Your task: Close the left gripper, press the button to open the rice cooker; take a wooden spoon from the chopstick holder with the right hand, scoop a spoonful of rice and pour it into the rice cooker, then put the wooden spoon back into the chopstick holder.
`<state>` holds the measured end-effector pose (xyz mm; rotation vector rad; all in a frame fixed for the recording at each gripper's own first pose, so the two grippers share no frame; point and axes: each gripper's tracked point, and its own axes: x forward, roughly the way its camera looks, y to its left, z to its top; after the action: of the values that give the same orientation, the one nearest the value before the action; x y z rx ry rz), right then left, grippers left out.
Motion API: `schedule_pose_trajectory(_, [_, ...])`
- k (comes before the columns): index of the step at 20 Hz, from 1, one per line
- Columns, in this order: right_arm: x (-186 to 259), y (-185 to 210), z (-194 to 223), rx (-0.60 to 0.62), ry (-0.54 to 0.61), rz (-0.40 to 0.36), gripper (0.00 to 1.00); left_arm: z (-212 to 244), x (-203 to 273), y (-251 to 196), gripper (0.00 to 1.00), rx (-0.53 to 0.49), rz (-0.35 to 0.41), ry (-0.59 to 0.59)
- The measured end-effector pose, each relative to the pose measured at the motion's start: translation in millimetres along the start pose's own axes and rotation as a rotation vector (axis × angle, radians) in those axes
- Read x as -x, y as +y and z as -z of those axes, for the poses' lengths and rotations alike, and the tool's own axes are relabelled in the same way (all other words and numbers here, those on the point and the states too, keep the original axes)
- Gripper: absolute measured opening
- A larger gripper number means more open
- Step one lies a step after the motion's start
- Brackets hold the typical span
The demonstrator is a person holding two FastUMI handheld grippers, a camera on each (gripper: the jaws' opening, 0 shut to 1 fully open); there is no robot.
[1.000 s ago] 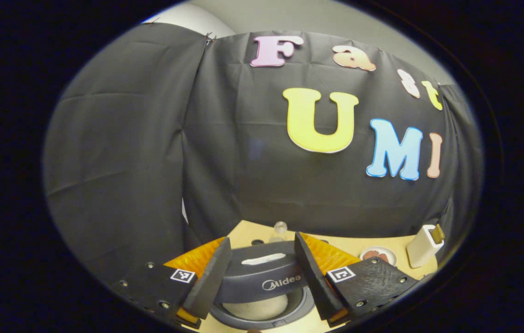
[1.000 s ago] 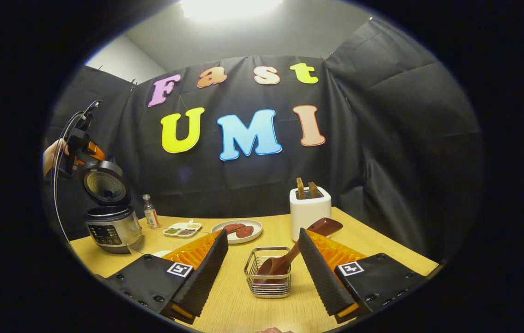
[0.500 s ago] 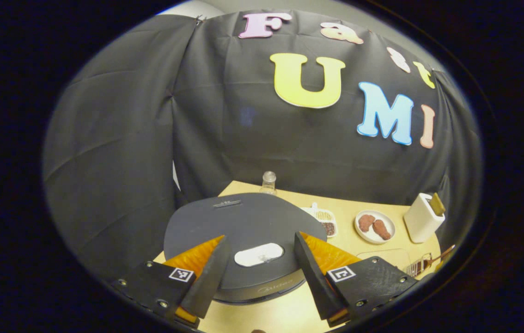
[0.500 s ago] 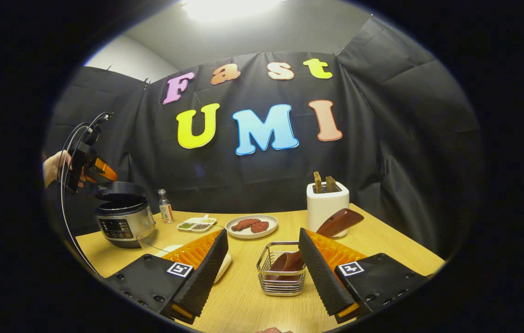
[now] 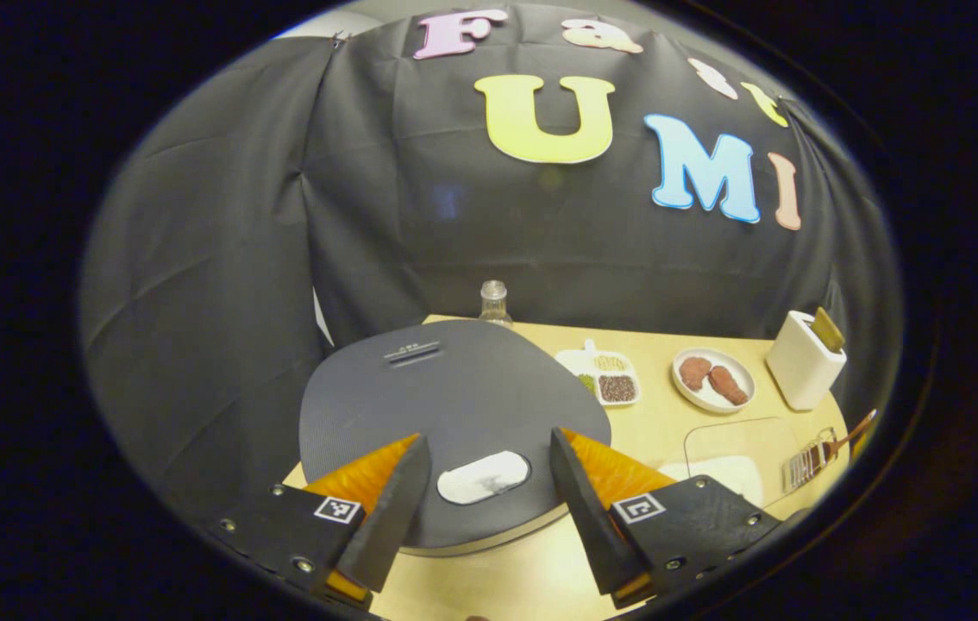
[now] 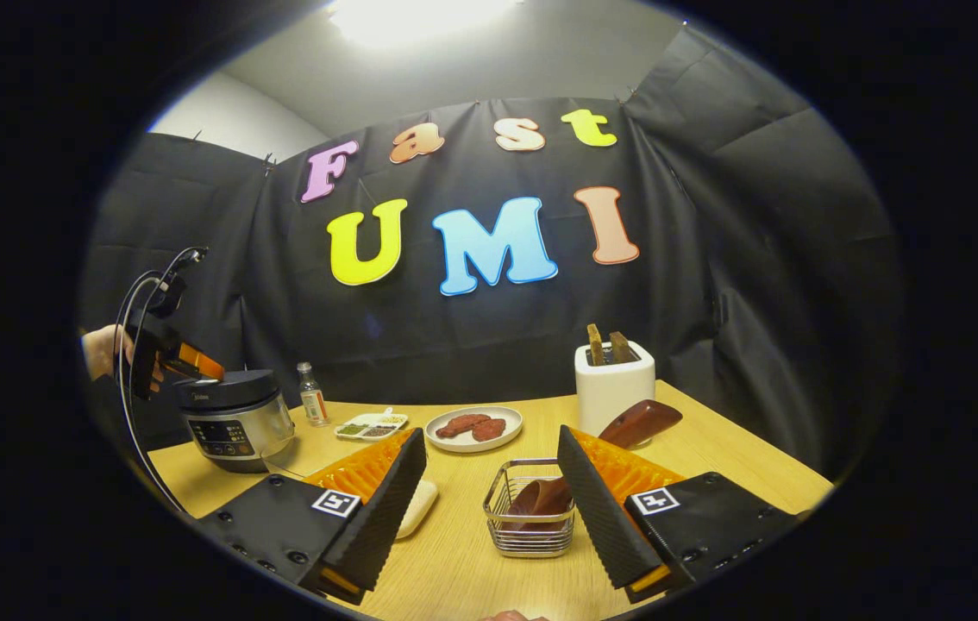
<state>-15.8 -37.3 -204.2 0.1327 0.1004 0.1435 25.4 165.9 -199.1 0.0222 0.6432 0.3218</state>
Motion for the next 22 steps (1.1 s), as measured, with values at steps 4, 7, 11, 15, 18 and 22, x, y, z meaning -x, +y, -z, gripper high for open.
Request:
schedule_pose_trajectory(4, [-2,0,2,0.013,0.008,0.004,0.98,7,-1,1,0.92,-0.024,0.014,-0.019])
schedule_pose_trajectory(7, [-2,4,2,0.017,0.007,-0.01,0.98,2,0,-1,0.93,-0.027,0.019,-0.043])
schedule_pose_trajectory(11, [0,3,-13,0.057,-0.017,0.005,0.98,-8,20,9,0.89,0.002,-0.009,-0.116])
schedule_pose_trajectory(15, [-7,11,-59,0.071,-0.045,0.002,0.98,-64,74,12,0.87,-0.039,-0.056,-0.339])
schedule_pose_trajectory(18, [-9,19,-107,0.144,-0.099,0.013,0.98,-92,130,-16,0.87,-0.041,0.019,-0.48])
schedule_pose_trajectory(22, [-3,50,-149,0.204,-0.139,-0.028,0.98,-109,183,-55,0.87,-0.024,0.159,-0.582])
